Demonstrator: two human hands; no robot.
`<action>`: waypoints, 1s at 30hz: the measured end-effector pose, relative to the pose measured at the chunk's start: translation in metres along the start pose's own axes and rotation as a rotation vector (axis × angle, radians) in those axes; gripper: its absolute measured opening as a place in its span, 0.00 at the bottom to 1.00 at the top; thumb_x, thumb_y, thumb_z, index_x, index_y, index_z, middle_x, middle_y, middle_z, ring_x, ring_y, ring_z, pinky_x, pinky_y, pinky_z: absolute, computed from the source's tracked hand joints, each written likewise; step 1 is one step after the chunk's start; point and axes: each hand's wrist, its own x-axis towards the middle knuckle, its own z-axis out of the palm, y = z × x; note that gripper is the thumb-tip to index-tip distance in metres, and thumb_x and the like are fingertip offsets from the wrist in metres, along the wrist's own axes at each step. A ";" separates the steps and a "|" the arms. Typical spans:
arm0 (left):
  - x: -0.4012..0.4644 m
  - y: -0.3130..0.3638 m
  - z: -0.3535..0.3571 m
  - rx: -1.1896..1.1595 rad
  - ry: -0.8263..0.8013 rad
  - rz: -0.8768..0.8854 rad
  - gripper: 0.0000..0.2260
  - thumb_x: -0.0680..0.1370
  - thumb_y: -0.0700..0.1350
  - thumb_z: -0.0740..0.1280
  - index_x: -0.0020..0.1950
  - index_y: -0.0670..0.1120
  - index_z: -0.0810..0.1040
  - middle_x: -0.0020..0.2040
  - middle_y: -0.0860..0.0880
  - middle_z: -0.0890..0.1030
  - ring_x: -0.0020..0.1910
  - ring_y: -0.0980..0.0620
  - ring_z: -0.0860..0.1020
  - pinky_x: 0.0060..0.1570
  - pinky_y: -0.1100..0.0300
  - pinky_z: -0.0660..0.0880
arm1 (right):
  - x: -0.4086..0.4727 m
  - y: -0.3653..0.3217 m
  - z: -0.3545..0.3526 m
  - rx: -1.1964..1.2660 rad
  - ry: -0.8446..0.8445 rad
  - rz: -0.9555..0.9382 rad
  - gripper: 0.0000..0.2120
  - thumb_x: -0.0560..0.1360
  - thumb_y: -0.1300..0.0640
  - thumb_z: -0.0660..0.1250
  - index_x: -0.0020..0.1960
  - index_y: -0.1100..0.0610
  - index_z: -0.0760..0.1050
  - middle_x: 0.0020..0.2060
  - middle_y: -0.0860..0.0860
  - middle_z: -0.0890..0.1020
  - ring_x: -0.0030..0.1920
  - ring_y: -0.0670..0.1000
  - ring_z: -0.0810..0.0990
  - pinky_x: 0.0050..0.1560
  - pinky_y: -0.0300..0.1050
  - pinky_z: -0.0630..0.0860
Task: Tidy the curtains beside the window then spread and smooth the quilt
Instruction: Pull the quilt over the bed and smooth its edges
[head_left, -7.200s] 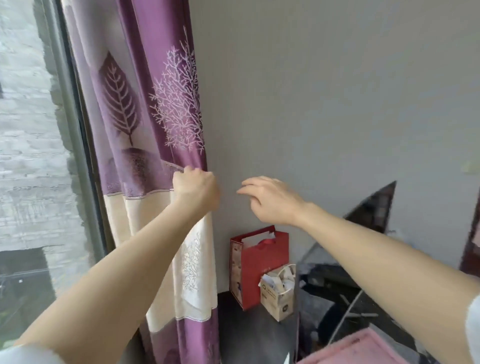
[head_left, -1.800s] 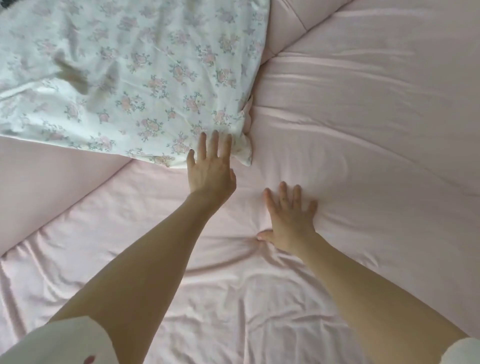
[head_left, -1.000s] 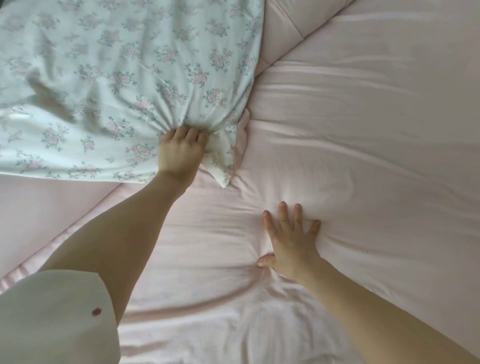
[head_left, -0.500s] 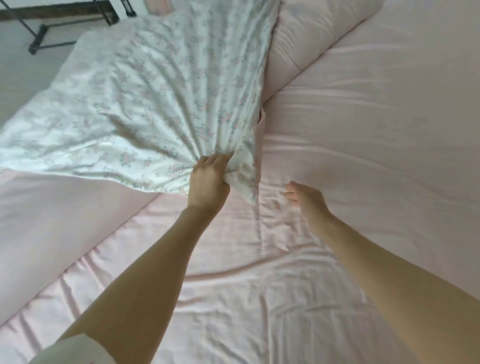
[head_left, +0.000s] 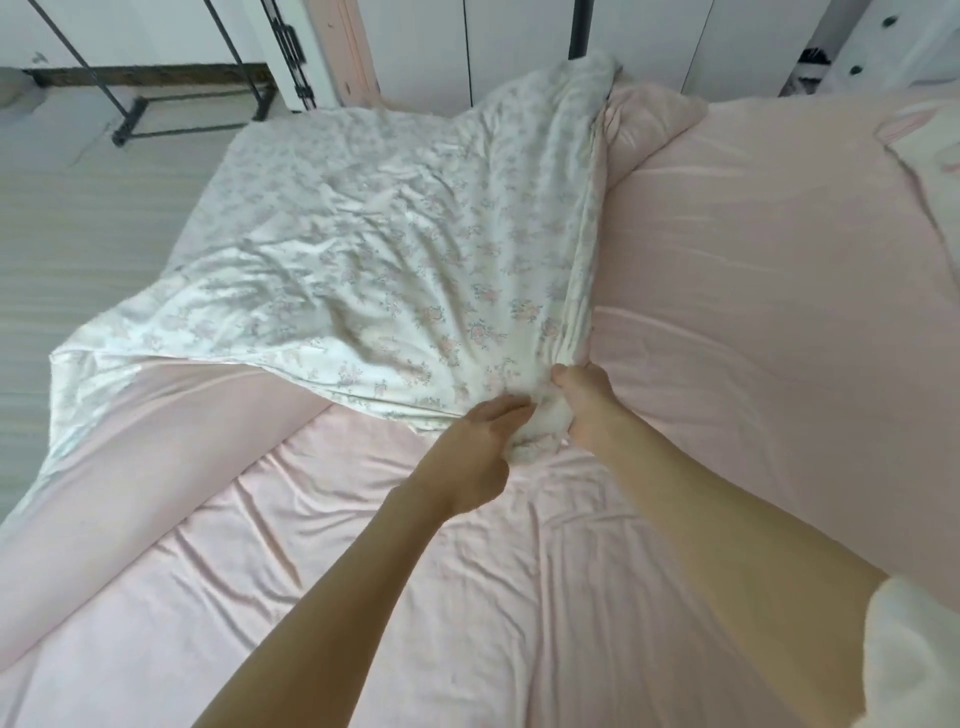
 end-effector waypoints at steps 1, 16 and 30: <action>-0.010 0.010 0.000 -0.083 -0.091 -0.013 0.31 0.69 0.29 0.62 0.72 0.43 0.65 0.73 0.49 0.65 0.72 0.53 0.61 0.69 0.65 0.58 | -0.013 0.000 -0.010 0.003 0.031 -0.029 0.17 0.75 0.65 0.57 0.62 0.61 0.70 0.50 0.59 0.80 0.49 0.59 0.80 0.51 0.54 0.78; -0.039 0.189 0.039 -1.301 -0.022 -0.988 0.31 0.76 0.63 0.58 0.73 0.48 0.61 0.74 0.45 0.63 0.72 0.42 0.62 0.66 0.41 0.62 | -0.166 0.048 -0.184 -0.232 0.298 -0.314 0.17 0.79 0.56 0.52 0.62 0.65 0.65 0.49 0.52 0.71 0.51 0.53 0.71 0.50 0.45 0.68; -0.102 0.442 0.227 -0.542 -0.644 -0.569 0.27 0.72 0.62 0.67 0.57 0.41 0.77 0.47 0.46 0.78 0.43 0.48 0.76 0.53 0.54 0.76 | -0.308 0.117 -0.556 -0.364 0.515 -0.378 0.23 0.79 0.56 0.53 0.72 0.64 0.59 0.70 0.59 0.66 0.70 0.56 0.65 0.67 0.44 0.60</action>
